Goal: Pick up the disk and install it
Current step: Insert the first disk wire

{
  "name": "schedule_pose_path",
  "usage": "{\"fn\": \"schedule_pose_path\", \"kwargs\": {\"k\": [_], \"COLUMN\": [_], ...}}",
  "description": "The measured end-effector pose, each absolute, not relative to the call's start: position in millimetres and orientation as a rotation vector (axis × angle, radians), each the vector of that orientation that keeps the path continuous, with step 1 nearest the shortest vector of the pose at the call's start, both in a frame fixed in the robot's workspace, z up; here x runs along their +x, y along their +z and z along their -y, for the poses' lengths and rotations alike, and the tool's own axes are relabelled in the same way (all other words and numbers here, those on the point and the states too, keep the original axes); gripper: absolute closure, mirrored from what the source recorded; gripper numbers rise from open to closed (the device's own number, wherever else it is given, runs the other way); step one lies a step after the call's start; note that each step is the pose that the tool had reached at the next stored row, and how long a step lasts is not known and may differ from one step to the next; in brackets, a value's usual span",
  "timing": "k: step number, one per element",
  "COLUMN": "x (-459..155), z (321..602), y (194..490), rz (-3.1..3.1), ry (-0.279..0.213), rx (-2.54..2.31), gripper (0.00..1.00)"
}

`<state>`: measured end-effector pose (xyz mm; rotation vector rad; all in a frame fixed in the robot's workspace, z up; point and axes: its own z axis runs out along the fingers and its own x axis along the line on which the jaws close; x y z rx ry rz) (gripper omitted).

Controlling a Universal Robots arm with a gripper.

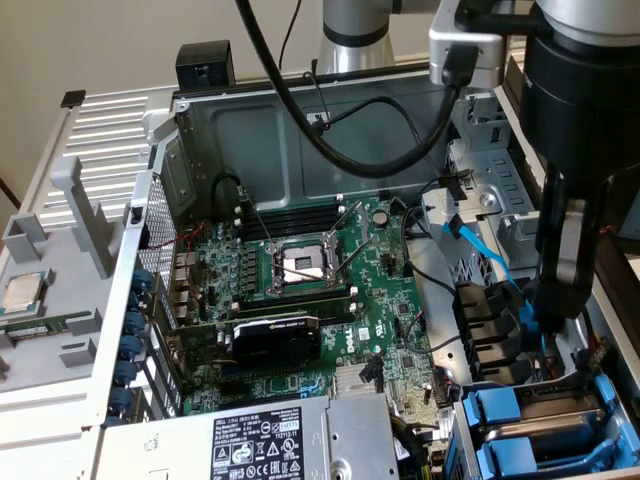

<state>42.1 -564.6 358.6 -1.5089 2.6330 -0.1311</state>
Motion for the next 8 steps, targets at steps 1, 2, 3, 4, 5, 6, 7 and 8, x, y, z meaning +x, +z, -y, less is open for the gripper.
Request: {"fn": "schedule_pose_path", "kwargs": {"k": [1,2,3,4,5,6,7,8], "x": [42.2,42.2,42.1,42.2,42.2,42.2,42.2,42.2], "z": [564.6,564.4,564.0,563.6,563.2,562.8,562.8,562.7], "y": [358.5,358.6,358.7,358.6,358.7,359.1,360.4,362.5], "rz": [-2.633,-2.633,-2.634,-2.634,-2.634,-2.634,-2.634,-2.634], "ry": [-0.135,-0.138,-0.142,-0.145,-0.148,-0.15,-0.151,-0.152], "rx": [-1.509,-1.509,-1.51,-1.511,-1.511,-1.511,-1.511,-1.511], "gripper": [0.65,0.65,0.64,0.64,0.57,0.57,0.57,0.57]}}
